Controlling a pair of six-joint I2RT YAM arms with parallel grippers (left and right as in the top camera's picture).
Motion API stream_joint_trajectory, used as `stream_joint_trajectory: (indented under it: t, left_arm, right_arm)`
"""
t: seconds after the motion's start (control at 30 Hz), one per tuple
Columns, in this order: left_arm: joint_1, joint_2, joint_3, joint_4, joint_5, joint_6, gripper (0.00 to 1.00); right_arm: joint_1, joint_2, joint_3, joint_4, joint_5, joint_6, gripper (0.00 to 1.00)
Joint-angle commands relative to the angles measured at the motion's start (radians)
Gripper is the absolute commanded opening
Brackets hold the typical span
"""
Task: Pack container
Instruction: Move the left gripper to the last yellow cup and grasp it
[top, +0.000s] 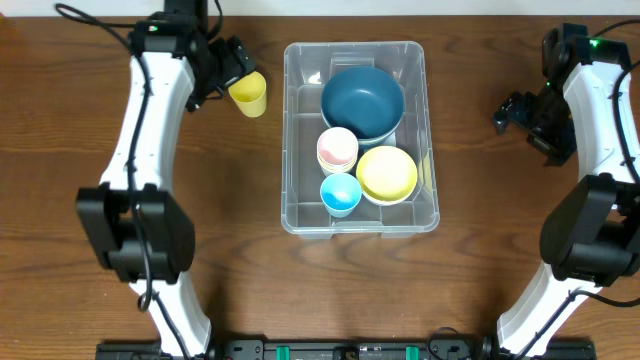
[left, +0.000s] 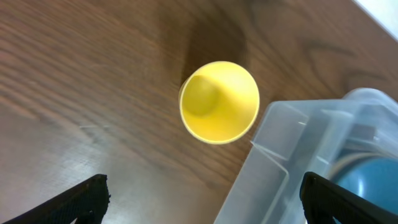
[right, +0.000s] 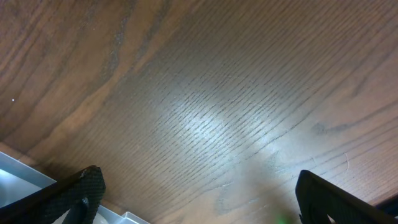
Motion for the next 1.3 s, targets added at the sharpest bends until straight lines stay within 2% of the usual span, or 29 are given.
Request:
stream_joint_trajectory:
  t: [0.0,0.3,0.87,0.97,1.03,1.27]
  left_arm:
    - [0.001,0.056,-0.002,0.013,0.010,-0.037,0.98]
    - [0.011,0.142,-0.003,0.009,-0.031,-0.086,0.98]
    - [0.053,0.253,-0.004,0.010,-0.027,-0.093,1.00]
    - [0.053,0.256,-0.004,0.021,-0.027,-0.092,0.93]
    - [0.053,0.256,-0.004,0.026,-0.027,-0.092,0.81]
    - [0.053,0.256,-0.004,0.029,-0.027,-0.092,0.25]
  right_arm:
    - [0.004,-0.016,-0.001,-0.001,0.004,0.018,0.99]
    - [0.004,-0.016,-0.001,-0.001,0.004,0.018,0.99]
    - [0.003,-0.016,-0.001,-0.001,0.004,0.018,0.99]
    - [0.004,-0.016,-0.001,-0.001,0.004,0.018,0.99]
    - [0.004,-0.016,-0.001,-0.001,0.004,0.018,0.99]
    - [0.004,-0.016,-0.001,-0.001,0.004,0.018,0.99]
